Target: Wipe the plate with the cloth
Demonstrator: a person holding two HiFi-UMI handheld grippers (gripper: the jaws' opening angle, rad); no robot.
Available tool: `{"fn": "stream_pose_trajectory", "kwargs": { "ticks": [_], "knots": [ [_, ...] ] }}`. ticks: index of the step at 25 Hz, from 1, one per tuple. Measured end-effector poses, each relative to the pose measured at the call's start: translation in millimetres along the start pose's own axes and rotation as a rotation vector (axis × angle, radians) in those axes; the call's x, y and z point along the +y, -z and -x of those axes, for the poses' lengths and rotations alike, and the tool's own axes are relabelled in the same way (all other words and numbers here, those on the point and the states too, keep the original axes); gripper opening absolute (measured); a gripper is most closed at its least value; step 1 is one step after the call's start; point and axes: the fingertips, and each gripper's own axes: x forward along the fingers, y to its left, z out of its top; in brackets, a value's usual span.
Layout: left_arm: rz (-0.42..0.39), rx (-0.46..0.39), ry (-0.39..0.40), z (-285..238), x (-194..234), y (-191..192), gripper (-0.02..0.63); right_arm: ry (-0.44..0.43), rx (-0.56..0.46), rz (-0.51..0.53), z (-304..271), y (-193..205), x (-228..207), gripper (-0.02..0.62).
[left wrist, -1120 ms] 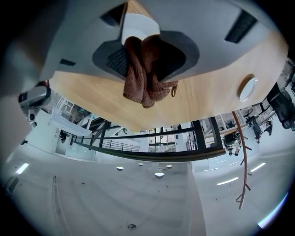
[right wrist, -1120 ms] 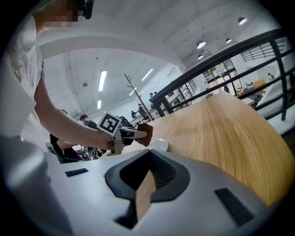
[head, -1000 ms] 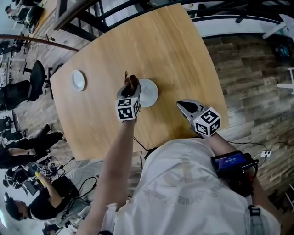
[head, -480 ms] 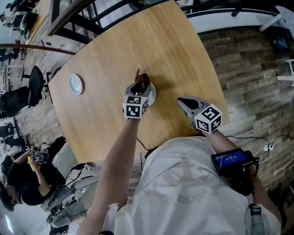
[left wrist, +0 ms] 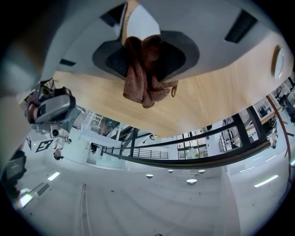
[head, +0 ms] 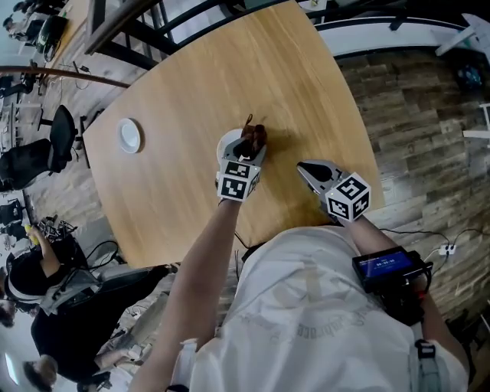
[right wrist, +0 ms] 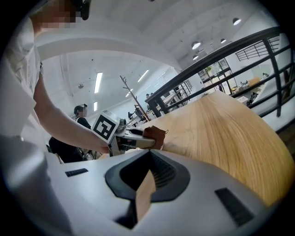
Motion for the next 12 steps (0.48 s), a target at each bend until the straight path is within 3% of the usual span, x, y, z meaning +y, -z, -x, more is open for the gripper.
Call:
{"fn": "stream_pose_trajectory", "kwargs": {
  "ticks": [12],
  "knots": [
    [0.058,0.063,-0.220,45,76,42,0.170,-0.015,0.009,0.008,-1,2,3,0.014]
  ]
}}
